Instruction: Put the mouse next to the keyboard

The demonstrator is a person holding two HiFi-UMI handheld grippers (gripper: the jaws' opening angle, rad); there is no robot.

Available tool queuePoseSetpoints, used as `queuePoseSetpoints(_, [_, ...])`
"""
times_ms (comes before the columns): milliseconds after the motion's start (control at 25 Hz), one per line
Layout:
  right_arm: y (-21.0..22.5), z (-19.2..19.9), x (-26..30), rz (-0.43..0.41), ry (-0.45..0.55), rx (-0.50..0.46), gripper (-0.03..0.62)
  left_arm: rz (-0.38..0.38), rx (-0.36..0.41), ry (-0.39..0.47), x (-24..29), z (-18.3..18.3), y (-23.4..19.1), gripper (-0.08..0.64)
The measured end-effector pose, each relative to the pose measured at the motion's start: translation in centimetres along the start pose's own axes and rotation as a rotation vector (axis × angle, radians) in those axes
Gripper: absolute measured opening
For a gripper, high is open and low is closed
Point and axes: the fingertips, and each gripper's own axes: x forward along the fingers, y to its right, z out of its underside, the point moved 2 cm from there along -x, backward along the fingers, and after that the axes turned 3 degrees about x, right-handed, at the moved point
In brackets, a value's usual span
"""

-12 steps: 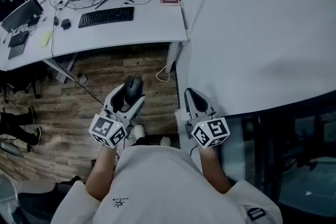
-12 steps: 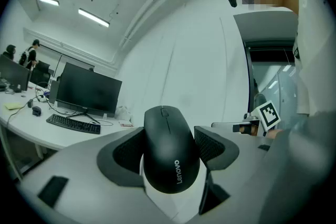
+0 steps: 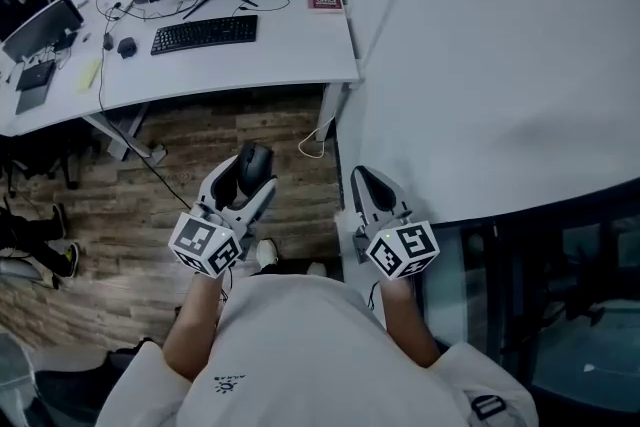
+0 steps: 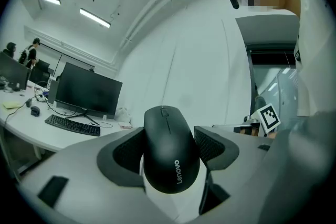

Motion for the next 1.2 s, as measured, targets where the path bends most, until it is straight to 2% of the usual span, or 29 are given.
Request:
queuePoseSetpoints(440, [-0.4, 0.2, 3.4, 0.002, -0.001, 0.042, 0.018, 0.007, 0.0, -0.007, 0.4, -0.2, -3.3, 0.305])
queuePoseSetpoints(1200, [-5.0, 1.9, 9.6, 0.053, -0.022, 0.017, 0.018, 0.069, -0.004, -0.009, -1.2, -0.6, -10.4, 0.305])
